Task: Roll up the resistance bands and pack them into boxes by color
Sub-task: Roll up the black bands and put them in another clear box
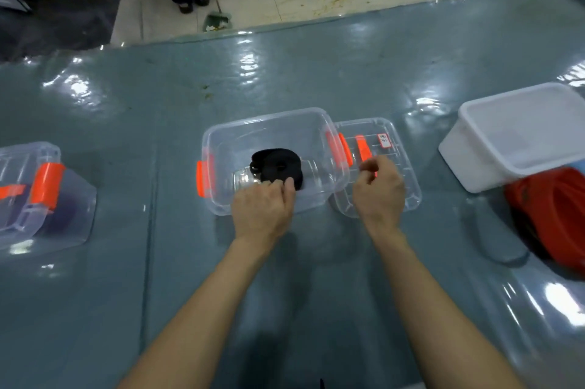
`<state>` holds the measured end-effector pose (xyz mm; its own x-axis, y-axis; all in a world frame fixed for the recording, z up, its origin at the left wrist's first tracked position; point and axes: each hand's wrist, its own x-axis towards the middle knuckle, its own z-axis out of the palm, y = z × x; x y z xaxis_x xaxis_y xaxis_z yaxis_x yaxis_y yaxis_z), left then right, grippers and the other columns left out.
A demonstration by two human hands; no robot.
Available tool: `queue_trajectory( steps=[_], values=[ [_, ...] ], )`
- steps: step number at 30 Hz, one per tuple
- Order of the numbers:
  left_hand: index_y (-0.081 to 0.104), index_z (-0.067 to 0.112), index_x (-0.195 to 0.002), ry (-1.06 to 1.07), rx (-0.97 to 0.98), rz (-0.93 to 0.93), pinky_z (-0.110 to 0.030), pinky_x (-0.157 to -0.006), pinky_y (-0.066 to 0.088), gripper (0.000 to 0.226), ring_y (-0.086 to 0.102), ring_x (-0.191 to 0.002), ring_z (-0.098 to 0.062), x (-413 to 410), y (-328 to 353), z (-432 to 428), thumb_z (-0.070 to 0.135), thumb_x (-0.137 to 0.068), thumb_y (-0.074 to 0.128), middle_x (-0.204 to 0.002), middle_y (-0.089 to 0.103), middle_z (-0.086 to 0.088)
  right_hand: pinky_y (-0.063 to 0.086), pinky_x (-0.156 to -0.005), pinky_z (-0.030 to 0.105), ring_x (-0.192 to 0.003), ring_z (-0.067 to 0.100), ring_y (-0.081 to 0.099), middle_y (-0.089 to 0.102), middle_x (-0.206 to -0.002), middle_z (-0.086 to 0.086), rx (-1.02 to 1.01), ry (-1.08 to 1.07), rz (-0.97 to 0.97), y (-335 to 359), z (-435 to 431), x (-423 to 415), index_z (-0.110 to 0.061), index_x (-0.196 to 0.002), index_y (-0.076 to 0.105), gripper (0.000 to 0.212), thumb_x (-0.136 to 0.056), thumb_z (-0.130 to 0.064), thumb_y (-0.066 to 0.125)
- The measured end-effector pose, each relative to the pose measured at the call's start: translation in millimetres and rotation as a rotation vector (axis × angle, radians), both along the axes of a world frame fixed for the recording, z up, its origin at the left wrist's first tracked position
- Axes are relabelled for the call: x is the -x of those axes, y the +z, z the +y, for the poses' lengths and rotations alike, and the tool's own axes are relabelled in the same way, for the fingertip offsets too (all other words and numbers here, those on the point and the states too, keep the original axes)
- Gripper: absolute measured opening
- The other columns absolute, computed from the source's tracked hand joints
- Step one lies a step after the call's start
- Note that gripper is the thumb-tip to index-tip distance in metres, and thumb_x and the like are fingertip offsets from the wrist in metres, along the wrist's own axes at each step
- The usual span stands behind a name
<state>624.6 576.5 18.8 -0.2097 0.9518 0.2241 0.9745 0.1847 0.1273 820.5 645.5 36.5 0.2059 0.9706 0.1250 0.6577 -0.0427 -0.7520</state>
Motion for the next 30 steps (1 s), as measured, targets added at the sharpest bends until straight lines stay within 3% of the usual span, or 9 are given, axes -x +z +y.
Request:
queue_trajectory(
  steps=[4, 8, 12, 16, 22, 23, 25, 27, 30],
  values=[
    [0.053, 0.017, -0.057, 0.064, -0.038, 0.045, -0.030, -0.050, 0.023, 0.054, 0.055, -0.046, -0.035, 1, -13, 6, 0.037, -0.105, 0.042, -0.053, 0.057, -0.009, 0.054, -0.094, 0.050, -0.108, 0.042, 0.066, 0.058, -0.133, 0.017, 0.283, 0.017, -0.268, -48, 33, -43, -0.005, -0.127, 0.067, 0.028, -0.103, -0.019, 0.063],
    [0.051, 0.018, -0.057, 0.089, -0.091, 0.070, -0.031, -0.054, 0.018, 0.050, 0.049, -0.047, -0.032, 0, -16, 6, 0.034, -0.104, 0.044, -0.053, 0.054, -0.006, 0.054, -0.099, 0.053, -0.121, 0.046, 0.064, 0.056, -0.140, 0.023, 0.449, 0.109, -0.470, -72, 80, -48, 0.000, -0.135, 0.061, 0.048, -0.105, -0.036, 0.065],
    [0.055, 0.016, -0.058, 0.112, -0.078, 0.083, -0.032, -0.054, 0.021, 0.047, 0.049, -0.049, -0.032, -1, -17, 4, 0.030, -0.103, 0.047, -0.055, 0.056, -0.005, 0.060, -0.091, 0.047, -0.108, 0.045, 0.072, 0.072, -0.117, 0.026, 0.493, 0.165, -0.359, -80, 109, -48, 0.007, -0.114, 0.071, 0.038, -0.096, -0.027, 0.072],
    [0.049, 0.018, -0.056, 0.129, -0.117, 0.071, -0.031, -0.053, 0.019, 0.044, 0.037, -0.049, -0.027, -1, -17, 4, 0.027, -0.099, 0.049, -0.052, 0.049, -0.003, 0.061, -0.080, 0.041, -0.090, 0.037, 0.073, 0.074, -0.096, 0.016, 0.452, 0.149, -0.347, -66, 113, -62, -0.007, -0.088, 0.070, 0.041, -0.075, -0.041, 0.090],
    [0.050, 0.017, -0.064, 0.142, -0.038, -0.023, -0.036, -0.054, 0.034, 0.050, 0.059, -0.058, -0.032, 1, -14, 1, 0.041, -0.105, 0.037, -0.060, 0.060, -0.003, 0.051, -0.071, 0.036, -0.085, 0.038, 0.073, 0.074, -0.088, 0.019, 0.222, 0.155, -0.509, 12, 112, -108, -0.006, -0.091, 0.078, 0.052, -0.075, -0.055, 0.078],
    [0.060, 0.016, -0.070, 0.169, -0.057, -0.147, -0.038, -0.059, 0.043, 0.053, 0.065, -0.066, -0.030, 2, -13, 1, 0.046, -0.106, 0.034, -0.065, 0.066, -0.001, 0.052, -0.070, 0.037, -0.083, 0.039, 0.072, 0.074, -0.085, 0.020, 0.146, 0.164, -0.553, 31, 111, -115, -0.007, -0.088, 0.079, 0.049, -0.074, -0.054, 0.078],
    [0.077, 0.018, -0.093, 0.232, -0.171, -0.739, -0.039, -0.077, 0.055, 0.045, 0.074, -0.082, -0.021, 2, 7, 8, 0.042, -0.110, 0.042, -0.083, 0.078, 0.001, 0.056, -0.072, 0.040, -0.080, 0.041, 0.072, 0.073, -0.082, 0.020, -0.006, 0.188, -0.606, 68, 106, -125, -0.009, -0.084, 0.080, 0.043, -0.072, -0.050, 0.081],
    [0.075, 0.009, -0.113, 0.302, -0.391, -1.273, -0.043, -0.085, 0.059, 0.030, 0.075, -0.092, -0.022, 5, 36, 21, 0.028, -0.112, 0.052, -0.097, 0.078, -0.007, 0.057, -0.074, 0.042, -0.081, 0.041, 0.071, 0.074, -0.083, 0.017, -0.097, 0.290, -0.630, 102, 96, -120, -0.013, -0.083, 0.080, 0.037, -0.070, -0.048, 0.083],
    [0.066, 0.020, -0.133, 0.268, -0.419, -1.608, -0.044, -0.084, 0.065, 0.036, 0.079, -0.102, -0.026, 14, 75, 34, 0.040, -0.104, 0.066, -0.119, 0.075, -0.012, 0.057, -0.081, 0.042, -0.090, 0.037, 0.069, 0.074, -0.092, 0.010, -0.139, 0.590, -0.599, 133, 85, -80, -0.019, -0.090, 0.080, 0.033, -0.071, -0.046, 0.084]
  ],
)
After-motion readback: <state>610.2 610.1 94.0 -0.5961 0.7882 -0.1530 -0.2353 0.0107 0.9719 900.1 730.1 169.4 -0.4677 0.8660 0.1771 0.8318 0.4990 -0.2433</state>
